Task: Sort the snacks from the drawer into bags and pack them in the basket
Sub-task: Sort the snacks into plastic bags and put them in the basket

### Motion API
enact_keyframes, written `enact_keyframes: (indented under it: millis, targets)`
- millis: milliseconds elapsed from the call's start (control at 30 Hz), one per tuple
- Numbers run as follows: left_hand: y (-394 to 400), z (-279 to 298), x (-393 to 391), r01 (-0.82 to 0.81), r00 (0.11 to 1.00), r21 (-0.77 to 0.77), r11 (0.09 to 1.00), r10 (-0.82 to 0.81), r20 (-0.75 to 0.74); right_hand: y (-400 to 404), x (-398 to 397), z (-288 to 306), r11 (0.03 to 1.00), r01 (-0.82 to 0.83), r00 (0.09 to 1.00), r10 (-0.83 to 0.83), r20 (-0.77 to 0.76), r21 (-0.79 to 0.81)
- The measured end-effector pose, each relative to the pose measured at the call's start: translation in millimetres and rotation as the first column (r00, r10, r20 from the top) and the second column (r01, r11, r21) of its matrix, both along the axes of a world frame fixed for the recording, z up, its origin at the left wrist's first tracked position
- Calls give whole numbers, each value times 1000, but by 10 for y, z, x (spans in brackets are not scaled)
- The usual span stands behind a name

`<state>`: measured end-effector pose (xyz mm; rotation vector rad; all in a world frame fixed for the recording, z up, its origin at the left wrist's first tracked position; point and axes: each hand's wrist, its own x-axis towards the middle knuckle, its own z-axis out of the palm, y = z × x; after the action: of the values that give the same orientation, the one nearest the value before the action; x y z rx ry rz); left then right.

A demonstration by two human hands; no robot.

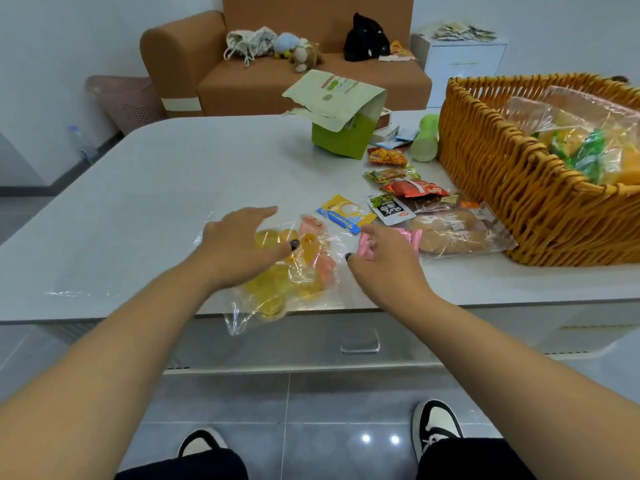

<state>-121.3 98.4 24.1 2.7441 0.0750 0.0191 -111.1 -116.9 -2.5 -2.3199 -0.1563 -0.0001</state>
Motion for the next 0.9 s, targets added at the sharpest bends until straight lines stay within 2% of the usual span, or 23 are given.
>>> enact_keyframes:
  millis: [67, 133, 233, 367, 467, 600, 800, 900]
  targets:
    - [126, -1, 67, -63, 991, -149, 987, 44, -126, 21, -105, 50, 991, 101, 995, -102, 9, 84]
    - [158, -21, 88, -67, 975, -216, 974, 18, -223, 58, -247, 49, 962, 178, 974, -142, -176, 207]
    - [152, -56, 138, -36, 965, -130, 991, 0, -262, 133, -368, -39, 885, 314, 869, -120, -481, 345]
    - [115, -2, 138, -45, 949, -37, 998, 31, -314, 156, -344, -68, 752, 454, 799, -108, -591, 477]
    - [75, 31, 61, -29, 922, -62, 998, 3, -388, 204, -445, -75, 680, 493, 766, -45, -641, 542]
    - [32, -3, 32, -61, 896, -174, 983, -23, -443, 321, -541, -112, 573, 558, 748, -34, -663, 600]
    - [-60, -60, -89, -148, 887, -266, 953, 9, -462, 342, -627, -135, 541, 551, 768, -32, -639, 635]
    - [-103, -46, -222, -176, 875, -297, 938, 11, -483, 296, -675, -70, 511, 545, 750, 59, -659, 665]
